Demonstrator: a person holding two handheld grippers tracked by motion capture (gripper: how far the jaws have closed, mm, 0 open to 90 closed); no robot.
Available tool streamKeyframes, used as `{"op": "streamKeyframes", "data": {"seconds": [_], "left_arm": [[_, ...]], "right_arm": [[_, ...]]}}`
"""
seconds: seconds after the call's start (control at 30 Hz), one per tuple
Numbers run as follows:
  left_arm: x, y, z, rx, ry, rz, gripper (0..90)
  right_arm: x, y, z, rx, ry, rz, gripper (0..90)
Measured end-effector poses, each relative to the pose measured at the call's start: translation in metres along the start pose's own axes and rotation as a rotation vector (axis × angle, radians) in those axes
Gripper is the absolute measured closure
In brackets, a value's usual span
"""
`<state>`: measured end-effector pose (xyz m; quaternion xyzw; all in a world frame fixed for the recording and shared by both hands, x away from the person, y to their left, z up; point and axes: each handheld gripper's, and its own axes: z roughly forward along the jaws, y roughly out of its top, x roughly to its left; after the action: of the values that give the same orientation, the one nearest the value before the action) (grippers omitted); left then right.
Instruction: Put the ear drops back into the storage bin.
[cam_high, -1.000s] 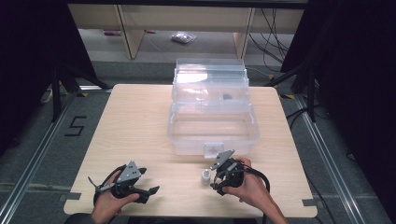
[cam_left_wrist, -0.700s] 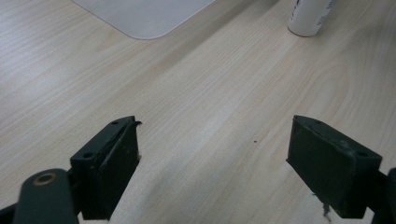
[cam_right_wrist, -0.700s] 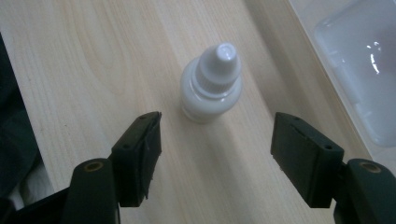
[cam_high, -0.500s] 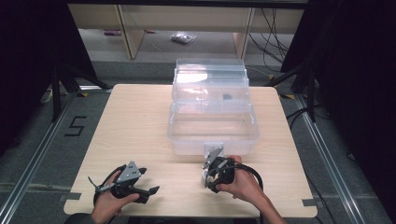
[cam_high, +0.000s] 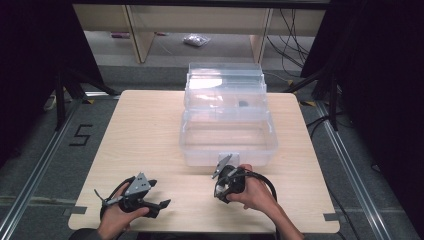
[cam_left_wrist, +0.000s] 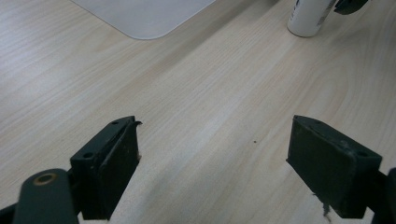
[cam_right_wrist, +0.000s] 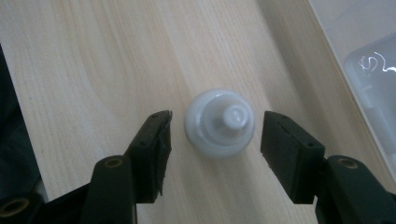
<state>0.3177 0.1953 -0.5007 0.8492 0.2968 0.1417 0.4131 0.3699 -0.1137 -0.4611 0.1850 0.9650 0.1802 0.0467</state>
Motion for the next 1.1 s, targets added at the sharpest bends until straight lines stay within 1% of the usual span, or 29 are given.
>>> {"op": "streamKeyframes", "data": {"seconds": [0.03,0.07,0.1,0.17,0.2,0.23,0.27,0.3,0.33,0.37,0.4,0.47,0.53,0.57,0.63,0.7,0.73,0.8,0.83,0.87,0.9,0.93,0.97,1.0,1.03,1.07,1.1], "left_arm": [[-0.001,0.000,0.000,-0.007,-0.005,-0.011,15.9],[-0.002,0.000,0.000,0.001,0.000,-0.016,15.9],[-0.001,0.000,0.001,-0.013,-0.002,-0.013,15.9],[-0.002,0.000,0.001,-0.013,-0.001,-0.013,15.9],[-0.002,0.000,0.001,-0.012,-0.001,-0.013,15.9],[-0.002,0.000,0.001,-0.012,-0.002,-0.013,15.9],[-0.001,0.000,0.001,-0.013,-0.002,-0.012,15.9],[-0.002,0.000,0.001,-0.013,-0.002,-0.013,15.9],[-0.002,-0.001,0.001,-0.017,-0.004,-0.013,15.9],[-0.001,0.000,0.001,-0.012,-0.002,-0.012,15.9],[-0.002,-0.001,0.001,-0.016,-0.008,-0.013,15.9],[-0.002,-0.001,0.001,-0.019,-0.009,-0.017,15.9],[-0.002,0.000,0.001,-0.015,-0.005,-0.018,15.9],[-0.002,-0.001,0.001,-0.019,-0.009,-0.016,15.9],[-0.002,0.000,0.000,-0.007,-0.006,-0.017,15.9],[-0.002,-0.001,0.001,-0.021,-0.007,-0.016,15.9],[-0.002,-0.001,0.001,-0.020,-0.007,-0.017,15.9],[-0.002,-0.001,0.001,-0.021,-0.007,-0.016,15.9],[-0.002,0.000,0.001,-0.015,-0.009,-0.016,15.9],[-0.002,0.000,0.000,-0.012,-0.008,-0.014,15.9],[-0.002,0.000,0.000,-0.012,-0.008,-0.015,15.9],[-0.002,0.000,0.000,-0.011,-0.008,-0.013,15.9],[-0.002,0.000,0.000,-0.012,-0.008,-0.014,15.9],[-0.002,0.000,0.000,-0.011,-0.008,-0.014,15.9],[-0.002,0.000,0.000,-0.011,-0.008,-0.013,15.9],[-0.003,0.000,0.001,-0.011,-0.004,-0.022,15.9],[-0.002,0.000,0.000,-0.012,-0.007,-0.019,15.9]], "right_arm": [[0.000,0.001,0.001,0.005,0.004,-0.002,45.0],[0.000,0.001,0.002,0.004,0.001,-0.009,45.5],[0.001,0.002,0.001,0.013,0.007,-0.001,46.5],[0.001,0.003,0.003,0.017,0.006,-0.014,47.5],[0.002,0.004,0.003,0.023,0.012,-0.012,48.1],[0.002,0.004,0.004,0.024,0.001,-0.005,48.8],[0.003,0.005,0.004,0.033,0.004,-0.004,49.9],[0.002,0.006,0.005,0.035,0.012,-0.014,50.2],[0.002,0.006,0.005,0.033,0.003,-0.009,50.6],[0.002,0.007,0.006,0.042,0.005,-0.012,51.0],[0.001,0.007,0.007,0.037,0.008,-0.026,51.5],[0.002,0.008,0.007,0.055,0.007,-0.007,52.5],[0.000,0.008,0.009,0.042,0.012,-0.036,53.4],[0.000,0.008,0.009,0.045,0.012,-0.034,53.7],[0.001,0.008,0.009,0.053,0.009,-0.015,54.8],[0.000,0.009,0.011,0.054,0.011,-0.028,55.9],[0.002,0.008,0.010,0.068,0.008,-0.001,56.8],[0.001,0.009,0.012,0.065,0.009,-0.011,58.3],[0.000,0.009,0.013,0.058,0.012,-0.028,59.3],[0.000,0.009,0.013,0.057,0.007,-0.025,59.5],[0.002,0.009,0.012,0.078,0.003,0.013,59.7],[0.002,0.009,0.012,0.079,0.005,0.012,59.8],[0.001,0.009,0.012,0.077,0.009,-0.004,59.8],[0.001,0.009,0.012,0.077,0.008,-0.009,59.9],[0.002,0.010,0.012,0.079,0.008,0.000,59.9],[0.001,0.010,0.012,0.075,0.007,-0.015,59.9],[0.000,0.009,0.013,0.063,0.006,-0.017,59.9]]}}
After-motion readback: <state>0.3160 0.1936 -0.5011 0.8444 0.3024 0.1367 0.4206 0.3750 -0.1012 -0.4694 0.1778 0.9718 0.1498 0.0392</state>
